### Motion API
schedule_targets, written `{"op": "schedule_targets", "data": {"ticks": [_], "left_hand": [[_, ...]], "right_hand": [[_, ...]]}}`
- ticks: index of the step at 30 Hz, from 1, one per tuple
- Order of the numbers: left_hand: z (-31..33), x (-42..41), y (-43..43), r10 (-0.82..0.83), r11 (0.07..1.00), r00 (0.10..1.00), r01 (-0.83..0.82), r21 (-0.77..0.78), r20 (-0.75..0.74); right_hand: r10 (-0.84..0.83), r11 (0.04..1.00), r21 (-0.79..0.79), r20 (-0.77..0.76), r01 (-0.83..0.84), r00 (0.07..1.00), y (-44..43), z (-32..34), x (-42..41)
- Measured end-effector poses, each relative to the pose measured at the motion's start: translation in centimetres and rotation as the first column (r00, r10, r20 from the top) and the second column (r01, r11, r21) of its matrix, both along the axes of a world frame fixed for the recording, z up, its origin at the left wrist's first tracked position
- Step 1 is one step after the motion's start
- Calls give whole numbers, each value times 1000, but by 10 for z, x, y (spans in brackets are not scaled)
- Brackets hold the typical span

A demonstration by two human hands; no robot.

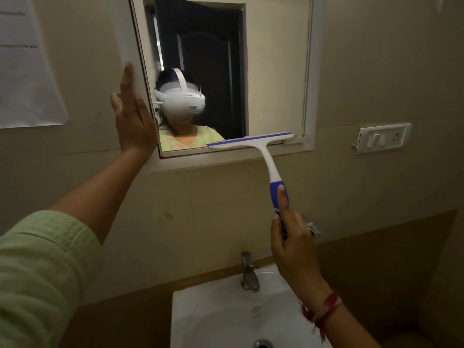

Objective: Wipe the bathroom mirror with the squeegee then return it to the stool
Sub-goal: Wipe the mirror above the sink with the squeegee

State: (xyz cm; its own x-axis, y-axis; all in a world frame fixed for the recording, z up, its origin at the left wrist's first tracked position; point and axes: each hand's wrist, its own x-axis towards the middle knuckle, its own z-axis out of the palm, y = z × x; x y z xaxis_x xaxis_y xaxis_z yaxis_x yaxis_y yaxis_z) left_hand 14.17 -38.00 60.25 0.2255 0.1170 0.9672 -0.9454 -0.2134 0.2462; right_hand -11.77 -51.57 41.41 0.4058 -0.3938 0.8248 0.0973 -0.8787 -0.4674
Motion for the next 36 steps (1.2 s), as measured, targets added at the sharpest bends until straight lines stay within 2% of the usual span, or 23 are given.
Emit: {"op": "schedule_targets", "data": {"ticks": [7,14,18,22,30,36], "left_hand": [[1,-6,3,24,1000,999,-25,-13,-31],[2,-7,5,15,1000,999,-14,7,-35],[1,-4,6,14,1000,994,-13,14,-108],[-1,-8,7,-12,999,993,16,35,-120],[-1,-12,10,-23,999,995,26,31,-99],[0,-12,9,-37,999,993,38,11,-113]], "right_hand": [[94,995,32,151,-100,984,-6,40,-6],[132,990,-82,318,-111,939,-37,143,8],[134,987,-139,400,-84,907,-53,202,27],[119,989,-127,432,-70,894,-54,243,52],[74,963,-264,458,56,886,-61,311,70],[51,958,-274,456,86,888,-64,339,71]]}}
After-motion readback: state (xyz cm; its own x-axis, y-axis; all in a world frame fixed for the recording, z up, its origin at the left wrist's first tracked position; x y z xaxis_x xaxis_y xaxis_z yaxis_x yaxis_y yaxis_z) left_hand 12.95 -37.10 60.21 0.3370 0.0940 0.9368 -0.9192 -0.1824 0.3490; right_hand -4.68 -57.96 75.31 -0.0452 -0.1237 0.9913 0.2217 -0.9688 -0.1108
